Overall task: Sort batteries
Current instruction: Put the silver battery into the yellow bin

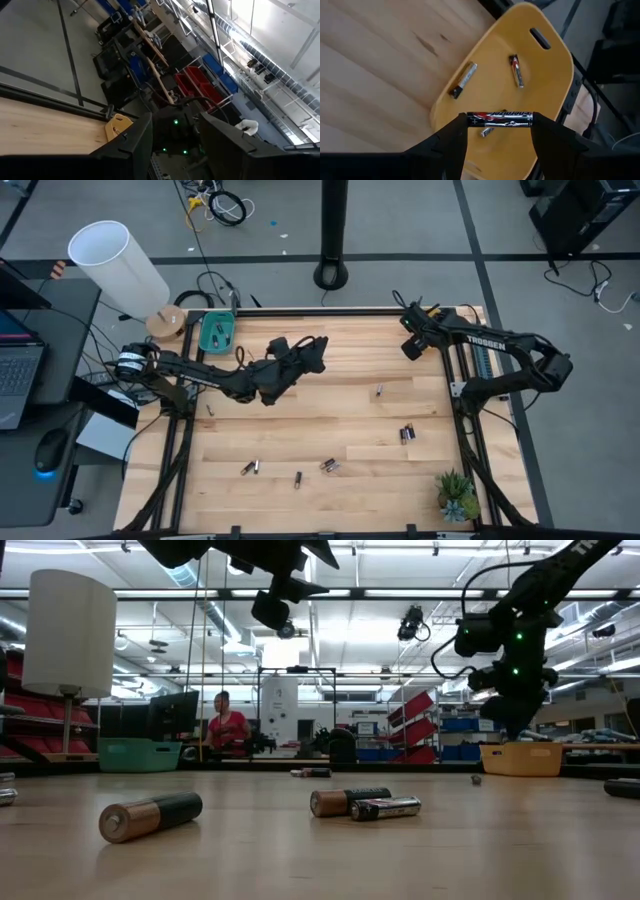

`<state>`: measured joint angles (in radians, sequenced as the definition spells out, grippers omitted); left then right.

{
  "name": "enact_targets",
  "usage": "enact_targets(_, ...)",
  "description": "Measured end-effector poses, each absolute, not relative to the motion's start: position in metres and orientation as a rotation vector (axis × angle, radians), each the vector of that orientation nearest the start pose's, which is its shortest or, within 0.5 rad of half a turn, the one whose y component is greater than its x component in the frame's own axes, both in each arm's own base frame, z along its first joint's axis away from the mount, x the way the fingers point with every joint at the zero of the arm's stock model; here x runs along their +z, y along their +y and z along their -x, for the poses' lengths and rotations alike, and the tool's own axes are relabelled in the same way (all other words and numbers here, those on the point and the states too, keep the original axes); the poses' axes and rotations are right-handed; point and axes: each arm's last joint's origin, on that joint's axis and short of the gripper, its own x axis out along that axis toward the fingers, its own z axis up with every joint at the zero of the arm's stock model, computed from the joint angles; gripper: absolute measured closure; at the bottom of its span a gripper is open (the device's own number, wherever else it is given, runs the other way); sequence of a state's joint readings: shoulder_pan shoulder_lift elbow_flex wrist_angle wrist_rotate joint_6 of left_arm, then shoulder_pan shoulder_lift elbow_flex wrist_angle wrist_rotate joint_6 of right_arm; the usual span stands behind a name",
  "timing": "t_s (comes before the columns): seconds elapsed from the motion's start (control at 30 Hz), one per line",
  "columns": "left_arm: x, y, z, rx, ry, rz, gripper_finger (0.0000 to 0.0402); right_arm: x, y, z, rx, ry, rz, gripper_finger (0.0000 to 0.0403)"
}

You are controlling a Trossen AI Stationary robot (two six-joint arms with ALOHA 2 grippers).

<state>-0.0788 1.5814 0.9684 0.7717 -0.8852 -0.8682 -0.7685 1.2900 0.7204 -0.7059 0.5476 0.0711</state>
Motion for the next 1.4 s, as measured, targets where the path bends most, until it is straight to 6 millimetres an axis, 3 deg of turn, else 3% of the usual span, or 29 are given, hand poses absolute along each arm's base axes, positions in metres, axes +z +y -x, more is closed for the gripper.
enact_targets(0.4, 0.289, -0.005, -0.344, 0.677, -0.481, 0.895, 0.0229, 0.183, -0.157, -0.14, -1.193, 1.326, -0.19, 0.0158)
enact_targets(0.77, 0.289, -0.005, -0.344, 0.662, -0.467, 0.893, 0.0229, 0.187, -0.151, -0.144, -1.162, 1.315, -0.157, 0.0155)
enact_targets(1.17, 0.269, -0.001, -0.343, 0.579, -0.119, 0.85, 0.0229, 0.223, -0.104, -0.159, -1.02, 1.049, -0.051, 0.0163)
enact_targets(1.27, 0.268, -0.003, -0.344, 0.527, -0.081, 0.842, 0.0229, 0.236, -0.088, -0.162, -0.883, 0.925, -0.079, 0.0171)
enact_targets(1.4, 0.267, -0.004, -0.344, 0.501, -0.055, 0.827, 0.0229, 0.248, -0.067, -0.17, -0.579, 0.733, -0.244, 0.0181)
